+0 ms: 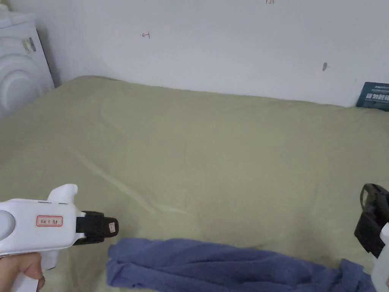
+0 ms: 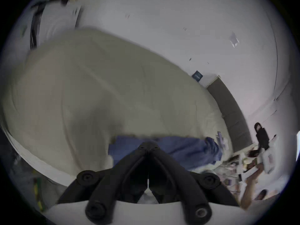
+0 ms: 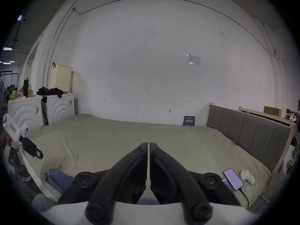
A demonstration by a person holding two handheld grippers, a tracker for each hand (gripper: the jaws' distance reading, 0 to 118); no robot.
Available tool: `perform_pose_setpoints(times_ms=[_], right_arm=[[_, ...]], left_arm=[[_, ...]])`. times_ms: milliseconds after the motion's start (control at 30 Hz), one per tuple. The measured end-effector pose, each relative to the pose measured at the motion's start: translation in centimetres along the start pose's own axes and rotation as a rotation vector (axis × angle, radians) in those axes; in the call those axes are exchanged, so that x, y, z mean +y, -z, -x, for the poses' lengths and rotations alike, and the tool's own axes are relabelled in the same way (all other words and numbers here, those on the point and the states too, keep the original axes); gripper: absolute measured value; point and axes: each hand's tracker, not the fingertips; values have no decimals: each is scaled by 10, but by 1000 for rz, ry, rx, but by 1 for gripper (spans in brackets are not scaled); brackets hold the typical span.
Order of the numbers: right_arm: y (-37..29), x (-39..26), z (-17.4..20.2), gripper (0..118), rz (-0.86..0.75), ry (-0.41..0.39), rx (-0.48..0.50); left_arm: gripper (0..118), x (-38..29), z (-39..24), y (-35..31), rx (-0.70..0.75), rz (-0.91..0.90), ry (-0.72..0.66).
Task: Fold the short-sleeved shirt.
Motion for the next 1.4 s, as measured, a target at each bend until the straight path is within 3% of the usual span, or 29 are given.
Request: perform_pose_setpoints(times_ms=[133, 167, 233, 267, 400, 567, 800, 833, 900, 933, 1000, 1200, 1400], right_arm=[[4, -15, 7, 6, 60, -5, 30], [5, -18, 8, 6, 73, -8, 33], [9, -22, 8, 6, 94, 10, 34], [10, -24, 9, 6, 99, 20, 33], [15, -28, 10, 6, 120, 45, 32], [18, -30, 13, 6, 141, 20, 39], [19, -29, 6, 6, 147, 25, 24], [18, -29, 4, 6, 147, 35, 22], [15, -28, 1, 6, 145, 49, 24], [14, -27, 0, 6, 142, 52, 25], [10, -25, -2, 6, 136, 49, 23], [7, -19, -14, 6, 119, 51, 8], [6, -15, -22, 6, 104, 52, -1]], left_arm=[[3, -8, 32, 20, -97, 74, -127], [25, -10, 36, 25, -131, 94, -131], [98, -9, 40, 37, -127, 112, -125], [118, -9, 42, 43, -137, 127, -120], [118, -7, 49, 63, -233, 188, -170], [118, -14, 53, 101, -318, 275, -191], [117, -13, 49, 115, -445, 232, -261], [110, -11, 53, 114, -466, 217, -255], [8, -11, 51, 116, -353, 203, -232], [9, -12, 52, 117, -289, 190, -213], [9, -14, 56, 116, -347, 214, -230], [9, 3, 60, 85, -305, 131, -236], [9, 24, 54, 49, -160, 96, -191]])
